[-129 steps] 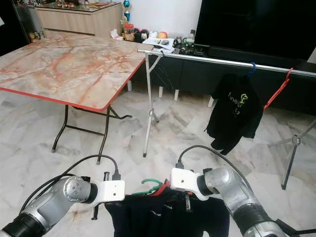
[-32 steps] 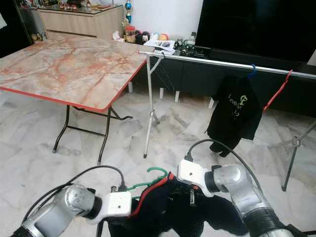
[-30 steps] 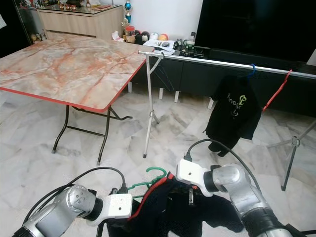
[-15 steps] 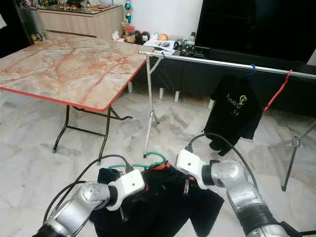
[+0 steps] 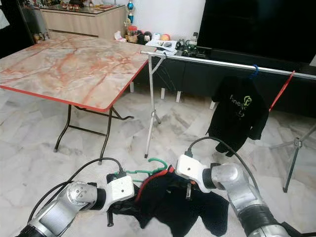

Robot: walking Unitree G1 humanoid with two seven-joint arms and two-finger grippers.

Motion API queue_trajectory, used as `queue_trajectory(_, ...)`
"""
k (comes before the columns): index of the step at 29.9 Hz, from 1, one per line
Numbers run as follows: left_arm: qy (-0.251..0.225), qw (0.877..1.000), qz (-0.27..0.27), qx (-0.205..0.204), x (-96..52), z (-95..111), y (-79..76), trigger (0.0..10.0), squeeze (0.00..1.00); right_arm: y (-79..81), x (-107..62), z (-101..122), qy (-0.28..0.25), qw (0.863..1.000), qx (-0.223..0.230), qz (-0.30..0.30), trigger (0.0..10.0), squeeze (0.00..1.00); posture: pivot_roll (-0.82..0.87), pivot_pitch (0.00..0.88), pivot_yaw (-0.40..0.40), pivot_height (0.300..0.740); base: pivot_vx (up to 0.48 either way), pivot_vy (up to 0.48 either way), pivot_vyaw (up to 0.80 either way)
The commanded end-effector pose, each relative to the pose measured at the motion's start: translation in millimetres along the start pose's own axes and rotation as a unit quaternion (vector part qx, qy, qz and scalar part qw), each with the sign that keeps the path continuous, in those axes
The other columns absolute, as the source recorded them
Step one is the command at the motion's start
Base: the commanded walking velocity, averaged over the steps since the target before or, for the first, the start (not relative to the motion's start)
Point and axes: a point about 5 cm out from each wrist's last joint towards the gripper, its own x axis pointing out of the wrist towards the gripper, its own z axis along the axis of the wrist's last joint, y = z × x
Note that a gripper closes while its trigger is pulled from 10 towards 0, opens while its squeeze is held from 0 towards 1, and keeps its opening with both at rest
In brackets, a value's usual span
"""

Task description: Hang hanger

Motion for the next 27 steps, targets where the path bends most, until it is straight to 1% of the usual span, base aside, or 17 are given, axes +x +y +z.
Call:
queue_trajectory(1,-0.011,1.000,-0.002,-0.011,-9.0,1.8,0.4,10.0,1.00,-3.8,-1.1,5.1,-0.007,1.000,-0.013,-0.009,10.0,0.00,0.13,0.000,-0.068,0.740,0.000,0.000,0.00)
queue_trajectory(6,-0.016,1.000,-0.015,-0.011,-14.7,1.5,-3.5,10.0,1.00,-4.3,-0.7,3.5,-0.002,1.000,-0.014,-0.015,10.0,0.00,0.13,0.000,-0.067,0.740,0.000,0.000,0.00)
queue_trajectory(7,-0.023,0.998,0.047,-0.032,-17.8,-1.2,10.2,10.0,1.00,-4.5,-0.9,3.4,-0.002,1.000,-0.014,-0.016,10.0,0.00,0.13,0.000,-0.067,0.740,0.000,0.000,0.00)
queue_trajectory(9,-0.017,0.994,0.097,-0.054,-21.2,-6.0,21.2,10.0,1.00,-4.3,-0.8,3.2,-0.002,1.000,-0.015,-0.015,10.0,0.00,0.13,0.000,-0.068,0.740,0.000,0.000,0.00)
queue_trajectory(10,-0.003,0.991,0.119,-0.067,-24.0,-10.6,25.9,10.0,1.00,-4.1,-0.5,2.9,-0.001,1.000,-0.016,-0.014,10.0,0.00,0.13,0.000,-0.068,0.740,0.000,0.000,0.00)
queue_trajectory(13,0.015,0.986,0.142,-0.083,-27.6,-16.1,29.5,10.0,1.00,-3.8,-0.1,2.5,0.000,1.000,-0.017,-0.015,10.0,0.00,0.13,0.000,-0.068,0.740,0.000,0.000,0.00)
queue_trajectory(14,0.015,0.986,0.142,-0.083,-27.6,-16.1,29.5,10.0,1.00,-3.8,-0.1,2.5,0.000,1.000,-0.017,-0.015,10.0,0.00,0.13,0.000,-0.068,0.740,0.000,0.000,0.00)
queue_trajectory(15,0.024,0.983,0.158,-0.093,-28.9,-19.2,31.8,10.0,1.00,-3.8,0.5,2.3,0.001,1.000,-0.017,-0.015,10.0,0.00,0.14,0.000,-0.068,0.740,0.000,0.000,0.00)
queue_trajectory(16,0.042,0.976,0.179,-0.113,-29.9,-24.4,34.5,10.0,1.00,-3.8,1.8,3.3,0.000,1.000,-0.018,-0.016,10.0,0.00,0.13,0.000,-0.067,0.740,0.000,0.000,0.00)
queue_trajectory(19,0.056,0.970,0.198,-0.127,-31.0,-28.9,35.9,10.0,1.00,-3.5,3.0,4.3,-0.002,1.000,-0.018,-0.016,10.0,0.00,0.13,0.000,-0.067,0.740,0.000,0.000,0.00)
queue_trajectory(20,0.061,0.963,0.217,-0.150,-32.4,-32.5,38.4,10.0,0.00,-3.5,3.4,4.3,-0.002,1.000,-0.019,-0.017,10.0,0.00,0.13,0.000,-0.067,0.740,0.000,0.000,0.00)
queue_trajectory(22,0.061,0.955,0.238,-0.167,-33.8,-35.0,41.0,10.0,0.00,-3.8,3.9,4.1,-0.001,1.000,-0.019,-0.018,10.0,0.00,0.14,0.000,-0.069,0.740,0.000,0.000,0.00)
queue_trajectory(23,0.064,0.945,0.260,-0.189,-34.6,-38.0,43.9,10.0,0.00,-3.8,4.1,4.3,-0.001,1.000,-0.020,-0.018,10.0,0.00,0.14,0.000,-0.068,0.740,0.000,0.000,0.00)
queue_trajectory(25,0.067,0.940,0.269,-0.200,-34.7,-39.6,45.1,10.0,0.00,-3.7,4.3,4.4,-0.001,1.000,-0.020,-0.018,10.0,0.00,0.14,0.000,-0.068,0.740,0.000,0.000,0.00)
queue_trajectory(26,0.068,0.932,0.287,-0.213,-34.7,-40.9,46.9,10.0,0.00,-3.6,5.0,4.8,-0.002,1.000,-0.021,-0.018,10.0,0.00,0.14,0.000,-0.068,0.740,0.000,0.000,0.00)
queue_trajectory(27,0.068,0.927,0.294,-0.221,-34.6,-41.5,47.6,10.0,0.00,-3.5,5.2,5.0,-0.002,1.000,-0.021,-0.018,10.0,0.00,0.14,0.000,-0.067,0.740,0.000,0.000,0.00)
